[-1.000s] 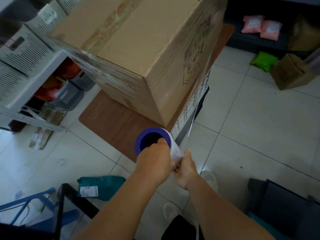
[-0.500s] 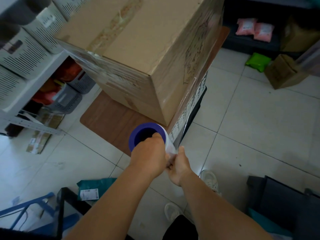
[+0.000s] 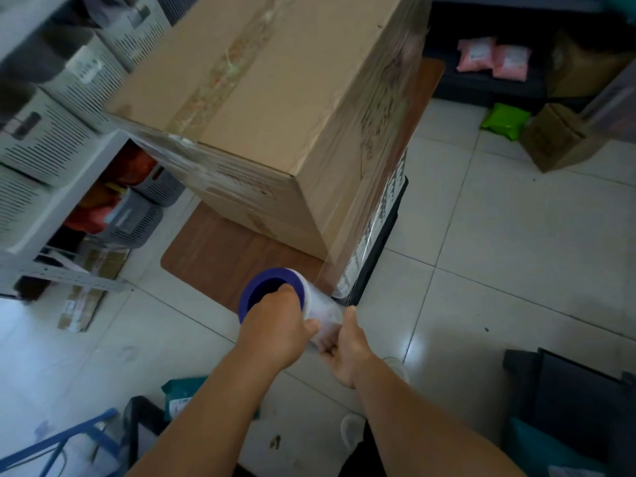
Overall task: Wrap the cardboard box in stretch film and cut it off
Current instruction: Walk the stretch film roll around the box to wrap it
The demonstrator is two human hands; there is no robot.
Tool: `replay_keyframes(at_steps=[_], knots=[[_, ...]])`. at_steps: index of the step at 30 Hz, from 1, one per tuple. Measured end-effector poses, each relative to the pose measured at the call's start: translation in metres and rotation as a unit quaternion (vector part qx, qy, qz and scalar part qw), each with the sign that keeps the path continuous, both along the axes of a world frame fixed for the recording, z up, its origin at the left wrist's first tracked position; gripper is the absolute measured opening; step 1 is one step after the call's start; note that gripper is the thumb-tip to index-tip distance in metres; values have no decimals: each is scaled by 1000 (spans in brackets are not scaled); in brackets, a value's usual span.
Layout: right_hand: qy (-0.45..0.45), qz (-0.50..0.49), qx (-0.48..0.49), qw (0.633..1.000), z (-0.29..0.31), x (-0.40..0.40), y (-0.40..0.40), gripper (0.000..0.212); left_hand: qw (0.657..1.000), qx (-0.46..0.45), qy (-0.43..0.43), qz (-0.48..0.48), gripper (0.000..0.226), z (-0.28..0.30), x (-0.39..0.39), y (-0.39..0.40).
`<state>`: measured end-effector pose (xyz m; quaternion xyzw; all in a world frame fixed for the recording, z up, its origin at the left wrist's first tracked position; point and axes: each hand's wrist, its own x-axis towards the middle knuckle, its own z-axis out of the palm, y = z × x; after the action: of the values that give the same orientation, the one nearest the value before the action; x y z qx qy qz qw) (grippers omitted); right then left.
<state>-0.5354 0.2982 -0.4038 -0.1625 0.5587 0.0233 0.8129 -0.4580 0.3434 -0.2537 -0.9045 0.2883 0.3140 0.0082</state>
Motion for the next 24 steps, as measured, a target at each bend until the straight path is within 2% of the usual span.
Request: replay_keyframes(at_steps=[9, 19, 24], knots=[[26, -11, 3, 1000, -4, 18, 8, 56, 1000, 9, 12, -20, 33, 1, 22, 5], [6, -116, 36, 993, -3, 56, 38, 57, 993, 16, 2, -115, 40, -4, 62, 17], [13, -152, 45, 987, -12, 70, 46, 67, 991, 25, 9, -134, 41, -5, 73, 18]])
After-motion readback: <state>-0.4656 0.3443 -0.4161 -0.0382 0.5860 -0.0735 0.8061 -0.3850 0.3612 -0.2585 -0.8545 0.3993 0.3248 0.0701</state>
